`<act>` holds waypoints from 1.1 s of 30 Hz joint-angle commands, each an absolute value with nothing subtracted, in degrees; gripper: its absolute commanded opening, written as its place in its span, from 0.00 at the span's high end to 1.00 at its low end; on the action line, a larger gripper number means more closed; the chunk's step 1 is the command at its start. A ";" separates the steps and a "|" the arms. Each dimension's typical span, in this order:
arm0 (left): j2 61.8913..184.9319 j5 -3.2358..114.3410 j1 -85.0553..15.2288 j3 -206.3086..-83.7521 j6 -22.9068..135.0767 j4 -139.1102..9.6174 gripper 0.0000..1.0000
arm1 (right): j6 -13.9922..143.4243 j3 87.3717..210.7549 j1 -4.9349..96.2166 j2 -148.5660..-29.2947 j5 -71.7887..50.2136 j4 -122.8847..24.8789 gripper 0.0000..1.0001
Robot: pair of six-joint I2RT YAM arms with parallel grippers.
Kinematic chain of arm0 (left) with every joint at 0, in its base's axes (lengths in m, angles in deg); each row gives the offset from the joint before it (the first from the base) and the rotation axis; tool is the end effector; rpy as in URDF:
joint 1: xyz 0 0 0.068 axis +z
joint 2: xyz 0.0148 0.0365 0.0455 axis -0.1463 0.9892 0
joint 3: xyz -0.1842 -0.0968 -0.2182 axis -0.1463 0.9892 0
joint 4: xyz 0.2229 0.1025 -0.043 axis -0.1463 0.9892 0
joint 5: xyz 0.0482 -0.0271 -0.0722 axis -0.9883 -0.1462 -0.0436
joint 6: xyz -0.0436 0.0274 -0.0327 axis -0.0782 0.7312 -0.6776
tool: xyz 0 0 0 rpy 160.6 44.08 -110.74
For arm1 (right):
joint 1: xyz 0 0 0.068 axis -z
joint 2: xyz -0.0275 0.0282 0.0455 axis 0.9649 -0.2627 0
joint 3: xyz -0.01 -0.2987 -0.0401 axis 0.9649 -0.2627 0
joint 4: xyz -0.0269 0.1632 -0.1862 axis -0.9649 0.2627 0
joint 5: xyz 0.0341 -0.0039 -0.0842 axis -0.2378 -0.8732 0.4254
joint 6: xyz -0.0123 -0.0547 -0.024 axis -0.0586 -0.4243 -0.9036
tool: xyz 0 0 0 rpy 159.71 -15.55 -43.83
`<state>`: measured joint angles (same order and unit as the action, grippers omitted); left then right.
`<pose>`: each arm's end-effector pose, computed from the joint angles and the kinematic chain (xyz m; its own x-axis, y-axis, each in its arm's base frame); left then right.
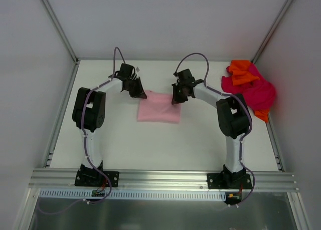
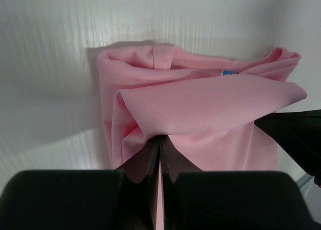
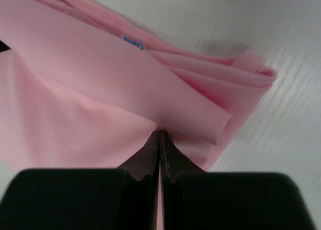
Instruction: Fold and stack the t-shirts
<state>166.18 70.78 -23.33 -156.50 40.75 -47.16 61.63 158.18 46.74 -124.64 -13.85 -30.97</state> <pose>0.4378 -0.1354 0.2015 -0.8791 -0.1956 -0.4347 0.0959 0.8207 -0.5632 0.3984 0.2217 0.2116 -0.7181 -0.3098 -0.6232 -0.5201 0.8339 0.1846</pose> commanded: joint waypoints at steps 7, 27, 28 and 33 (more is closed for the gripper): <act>175.35 71.54 -22.21 -170.24 43.49 -46.82 0.98 | 60.19 167.81 51.47 -130.80 -10.00 -34.83 0.98; 185.29 65.84 -20.63 -189.67 42.70 -44.97 0.44 | 58.34 189.41 53.85 -142.67 -9.74 -33.61 0.48; 185.12 65.75 -20.37 -189.67 42.70 -44.98 0.41 | 57.04 191.10 53.85 -142.85 -9.83 -31.95 0.43; 181.26 64.70 -18.96 -189.93 44.36 -42.17 0.31 | 55.00 195.77 53.85 -139.09 -10.00 -29.21 0.22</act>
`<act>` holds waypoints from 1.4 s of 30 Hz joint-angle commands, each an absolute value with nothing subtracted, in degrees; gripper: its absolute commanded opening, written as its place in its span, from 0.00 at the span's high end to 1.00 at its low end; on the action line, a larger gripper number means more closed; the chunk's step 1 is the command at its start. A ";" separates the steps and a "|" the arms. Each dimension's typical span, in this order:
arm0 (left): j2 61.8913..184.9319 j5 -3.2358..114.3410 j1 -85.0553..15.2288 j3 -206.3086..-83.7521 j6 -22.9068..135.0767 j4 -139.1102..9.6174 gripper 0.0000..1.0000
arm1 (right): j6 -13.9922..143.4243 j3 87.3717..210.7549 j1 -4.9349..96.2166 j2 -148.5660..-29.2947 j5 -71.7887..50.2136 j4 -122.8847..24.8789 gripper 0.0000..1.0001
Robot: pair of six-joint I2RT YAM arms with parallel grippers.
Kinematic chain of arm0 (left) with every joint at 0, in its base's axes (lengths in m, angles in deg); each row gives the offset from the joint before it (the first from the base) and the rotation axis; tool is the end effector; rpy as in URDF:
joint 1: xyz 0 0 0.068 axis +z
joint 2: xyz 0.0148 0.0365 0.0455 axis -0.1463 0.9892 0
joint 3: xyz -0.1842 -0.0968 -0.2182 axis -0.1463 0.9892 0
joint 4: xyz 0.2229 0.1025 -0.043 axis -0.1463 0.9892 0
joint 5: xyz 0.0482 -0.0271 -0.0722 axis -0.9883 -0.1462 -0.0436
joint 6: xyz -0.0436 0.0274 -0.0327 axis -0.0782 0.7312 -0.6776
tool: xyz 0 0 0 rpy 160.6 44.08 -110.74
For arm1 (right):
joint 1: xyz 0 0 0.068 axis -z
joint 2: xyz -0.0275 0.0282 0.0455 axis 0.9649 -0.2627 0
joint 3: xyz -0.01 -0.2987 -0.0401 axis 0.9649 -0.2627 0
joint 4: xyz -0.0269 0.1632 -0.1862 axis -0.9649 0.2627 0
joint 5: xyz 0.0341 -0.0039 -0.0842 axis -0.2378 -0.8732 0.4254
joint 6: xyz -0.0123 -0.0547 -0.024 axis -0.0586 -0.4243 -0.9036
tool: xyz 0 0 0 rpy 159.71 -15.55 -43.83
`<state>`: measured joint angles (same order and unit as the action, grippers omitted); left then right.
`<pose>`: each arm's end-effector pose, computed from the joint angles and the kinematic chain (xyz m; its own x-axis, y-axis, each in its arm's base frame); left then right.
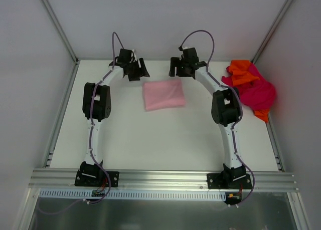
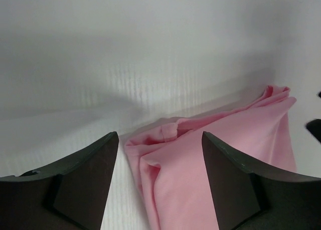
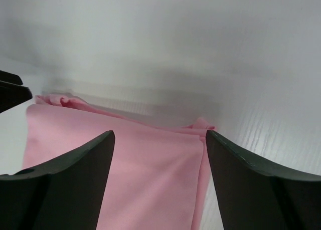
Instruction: Fold and stack the t-shirts
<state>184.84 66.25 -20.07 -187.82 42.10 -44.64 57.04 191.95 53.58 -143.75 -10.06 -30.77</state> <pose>0.5468 -0.1279 0.2085 -0.7543 -0.2612 -0.6024 0.1216 0.8460 -0.5191 0.5259 0.2098 0.2354 -0.5439 -0.2268 -0.8079 -0.4577 0.8872 0.0590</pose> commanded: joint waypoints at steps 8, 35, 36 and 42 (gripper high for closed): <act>162.47 59.86 -19.05 -172.29 45.00 -41.28 0.27 | 50.88 190.34 53.85 -128.45 -9.13 -20.78 0.06; 159.89 65.31 -24.05 -163.01 35.67 -46.57 0.34 | 54.30 154.55 52.00 -110.09 -3.50 -18.14 0.74; 160.76 63.48 -24.58 -164.43 36.46 -45.95 0.34 | 54.38 154.99 52.00 -108.50 -3.50 -17.96 0.73; 161.92 60.30 -25.29 -168.32 34.19 -41.29 0.36 | 53.34 157.97 52.09 -103.38 -8.93 -20.77 0.50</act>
<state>161.89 62.71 -24.69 -167.93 35.74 -45.87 55.09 154.86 52.13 -106.06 -5.85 -19.18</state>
